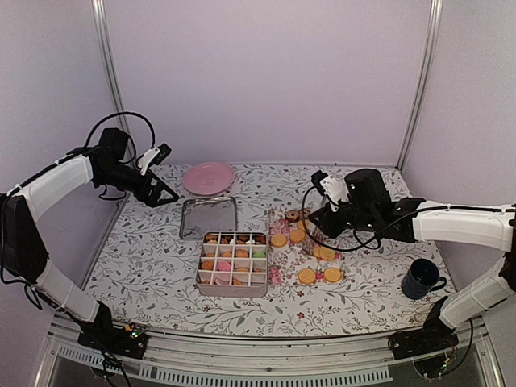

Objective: Pack the cookies
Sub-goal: Adjust the fake cookies on the plate.

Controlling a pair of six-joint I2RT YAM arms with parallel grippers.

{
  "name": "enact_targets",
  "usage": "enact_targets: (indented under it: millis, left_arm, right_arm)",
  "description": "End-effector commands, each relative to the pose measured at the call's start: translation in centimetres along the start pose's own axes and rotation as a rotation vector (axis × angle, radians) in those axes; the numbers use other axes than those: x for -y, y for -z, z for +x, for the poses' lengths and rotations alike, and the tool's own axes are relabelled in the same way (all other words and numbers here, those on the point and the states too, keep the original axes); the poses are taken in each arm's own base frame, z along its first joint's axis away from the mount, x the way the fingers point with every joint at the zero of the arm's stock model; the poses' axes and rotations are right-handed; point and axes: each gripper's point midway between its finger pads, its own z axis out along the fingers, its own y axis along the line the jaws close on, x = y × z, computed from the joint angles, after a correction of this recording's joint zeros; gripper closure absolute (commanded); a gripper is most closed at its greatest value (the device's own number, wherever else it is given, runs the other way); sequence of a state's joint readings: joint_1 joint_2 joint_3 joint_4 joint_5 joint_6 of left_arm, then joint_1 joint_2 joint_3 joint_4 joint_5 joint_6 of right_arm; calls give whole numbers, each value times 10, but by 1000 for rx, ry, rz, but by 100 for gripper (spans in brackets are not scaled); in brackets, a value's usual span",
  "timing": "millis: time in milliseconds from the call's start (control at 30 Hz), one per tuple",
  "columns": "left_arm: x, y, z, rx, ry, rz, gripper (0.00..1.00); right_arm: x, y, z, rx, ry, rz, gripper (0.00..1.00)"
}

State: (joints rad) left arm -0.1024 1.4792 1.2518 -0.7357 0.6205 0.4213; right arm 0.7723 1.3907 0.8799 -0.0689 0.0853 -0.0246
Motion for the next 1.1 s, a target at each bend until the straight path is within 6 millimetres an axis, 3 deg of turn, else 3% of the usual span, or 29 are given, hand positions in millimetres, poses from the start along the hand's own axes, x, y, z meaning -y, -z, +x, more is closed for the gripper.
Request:
enact_targets:
  millis: [0,100,233,567,1067]
  left_arm:
    - [-1,10,-10,40,-19,-20,1]
    - [0,12,-10,42,-28,-27,1]
    - [0,11,-7,37,-31,-29,1]
    - [0,9,-12,45,-25,-8,1]
    - [0,10,-12,42,-21,-12,1]
  right_arm:
    - [0,-2,-13,1,31,16,60]
    - [-1,-9,-21,-2,52,12,61]
    - [-1,-9,-10,-34,60,11,61]
    - [0,22,21,-68,-4,0,61]
    - [-3,27,16,-87,6,-23,67]
